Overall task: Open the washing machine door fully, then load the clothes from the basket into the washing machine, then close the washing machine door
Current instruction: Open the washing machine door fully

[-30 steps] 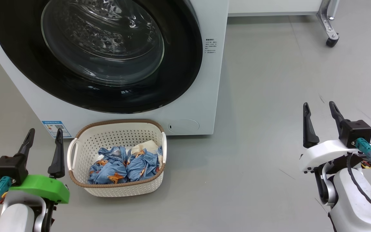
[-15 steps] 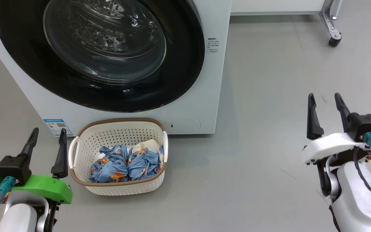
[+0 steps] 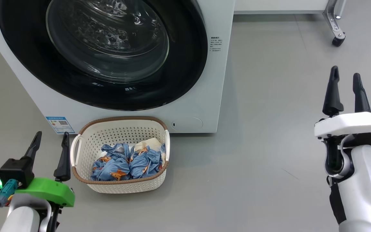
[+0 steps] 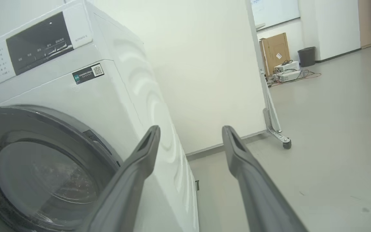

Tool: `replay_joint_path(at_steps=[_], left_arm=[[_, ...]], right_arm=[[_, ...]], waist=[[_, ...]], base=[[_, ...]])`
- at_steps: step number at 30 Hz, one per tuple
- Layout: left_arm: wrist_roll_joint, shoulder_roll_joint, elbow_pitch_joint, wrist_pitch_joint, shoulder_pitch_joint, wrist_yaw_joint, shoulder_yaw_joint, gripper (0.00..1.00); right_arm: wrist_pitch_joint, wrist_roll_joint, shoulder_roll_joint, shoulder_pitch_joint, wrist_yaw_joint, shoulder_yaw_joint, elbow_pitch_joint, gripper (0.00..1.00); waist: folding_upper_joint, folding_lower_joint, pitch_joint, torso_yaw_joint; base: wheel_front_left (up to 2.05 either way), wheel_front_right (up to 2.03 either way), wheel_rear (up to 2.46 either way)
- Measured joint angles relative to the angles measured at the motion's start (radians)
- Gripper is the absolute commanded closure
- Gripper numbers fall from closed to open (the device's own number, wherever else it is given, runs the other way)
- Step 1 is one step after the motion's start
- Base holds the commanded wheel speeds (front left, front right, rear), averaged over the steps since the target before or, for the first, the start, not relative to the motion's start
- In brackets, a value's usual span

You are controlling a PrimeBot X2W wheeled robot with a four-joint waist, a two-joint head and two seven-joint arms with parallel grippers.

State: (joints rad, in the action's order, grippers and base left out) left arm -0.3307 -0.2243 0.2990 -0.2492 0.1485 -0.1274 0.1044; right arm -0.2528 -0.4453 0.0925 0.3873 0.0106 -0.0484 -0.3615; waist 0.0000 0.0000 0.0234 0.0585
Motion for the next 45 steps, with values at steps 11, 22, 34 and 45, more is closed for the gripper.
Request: replay_joint_path(at_steps=[11,22,34,45], left_arm=[[-0.007,0.003,-0.016,0.0,0.0,0.0,0.022,0.0],[-0.034,0.004,-0.035,0.0,0.038,0.0,0.031,0.0],[-0.07,0.015,-0.068,-0.003,0.123,0.0,0.058,0.0],[-0.093,0.021,-0.113,-0.003,0.211,0.0,0.058,0.0]], right_arm=[[0.026,-0.415,-0.054,0.026,0.038,0.189,-0.022,1.0],[0.181,-0.651,-0.044,0.207,0.039,0.221,-0.011,1.0],[0.367,-0.913,-0.032,0.393,-0.077,0.175,-0.008,1.0],[0.516,-0.971,-0.03,0.532,-0.129,0.099,-0.006,1.0]], waist=[[0.0,0.0,0.037,0.018],[0.0,0.0,0.115,0.043],[0.0,0.0,0.222,0.092],[0.0,0.0001,0.345,0.143]], base=[[0.0,0.0,0.0],[0.0,0.0,0.0],[0.0,0.0,0.0],[0.0,0.0,0.0]])
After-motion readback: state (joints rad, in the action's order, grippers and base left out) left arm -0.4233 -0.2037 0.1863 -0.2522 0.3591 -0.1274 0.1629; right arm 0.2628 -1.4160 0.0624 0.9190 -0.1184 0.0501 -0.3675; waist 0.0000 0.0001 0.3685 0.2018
